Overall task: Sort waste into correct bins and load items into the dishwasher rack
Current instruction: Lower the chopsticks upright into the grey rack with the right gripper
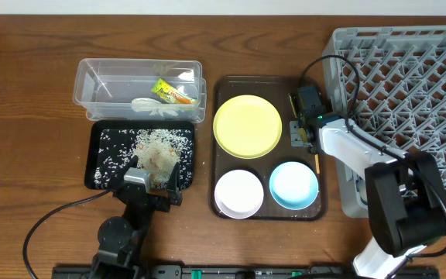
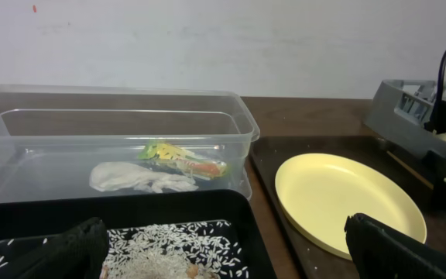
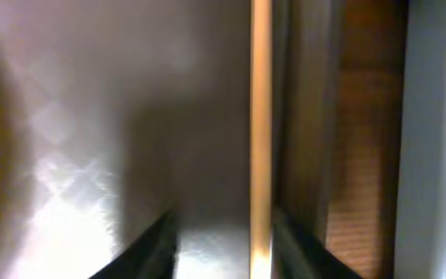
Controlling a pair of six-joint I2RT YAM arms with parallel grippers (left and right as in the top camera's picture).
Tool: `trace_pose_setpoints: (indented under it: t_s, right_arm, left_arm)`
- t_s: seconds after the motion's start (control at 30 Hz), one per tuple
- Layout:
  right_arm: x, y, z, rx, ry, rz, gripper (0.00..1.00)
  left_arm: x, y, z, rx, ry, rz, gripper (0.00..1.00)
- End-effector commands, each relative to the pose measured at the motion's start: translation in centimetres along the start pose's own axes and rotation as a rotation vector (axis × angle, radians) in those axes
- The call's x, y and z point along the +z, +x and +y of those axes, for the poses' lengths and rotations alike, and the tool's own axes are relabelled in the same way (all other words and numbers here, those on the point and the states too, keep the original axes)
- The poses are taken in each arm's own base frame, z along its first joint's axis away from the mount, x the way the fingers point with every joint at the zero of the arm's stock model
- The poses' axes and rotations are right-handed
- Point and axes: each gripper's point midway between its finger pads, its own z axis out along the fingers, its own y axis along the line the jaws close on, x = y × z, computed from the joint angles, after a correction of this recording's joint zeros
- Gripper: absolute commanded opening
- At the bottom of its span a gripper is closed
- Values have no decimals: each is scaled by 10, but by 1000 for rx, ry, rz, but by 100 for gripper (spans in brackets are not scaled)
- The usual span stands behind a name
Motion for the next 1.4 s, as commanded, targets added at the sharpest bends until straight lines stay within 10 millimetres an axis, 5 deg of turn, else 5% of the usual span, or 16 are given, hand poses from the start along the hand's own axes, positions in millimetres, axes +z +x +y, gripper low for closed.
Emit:
trace_pose_setpoints:
  t_s: [0.0,0.13,0.37,0.53,0.7,0.93,1.17,1.37]
  right_arm:
    - [20,25,0,18,-29,102,20]
    - [15,27,14,18,-105,115,1]
    - [-31,-6,8,37,-143,22,1]
    - [-104,-53,-21,35,-164,-191,1]
    - [-152,-77,-87,82,-60,-365,1]
    - [-134,-77,-143,128,20,-346,1]
    - [-89,-73,-138,80,7,-261,1]
    - [-94,-84,-133,46,7,-305,1]
  left_arm:
    - [1,15,5,9,-23,48,99]
    - [1,15,5,9,-23,48,99]
    - [1,15,5,9,-23,48,99]
    - [1,15,5,9,-23,48,99]
    - [1,15,5,9,-23,48,99]
    - [1,15,5,9,-23,48,99]
    - [1,15,5,9,-23,48,99]
    - [1,15,5,9,-23,48,100]
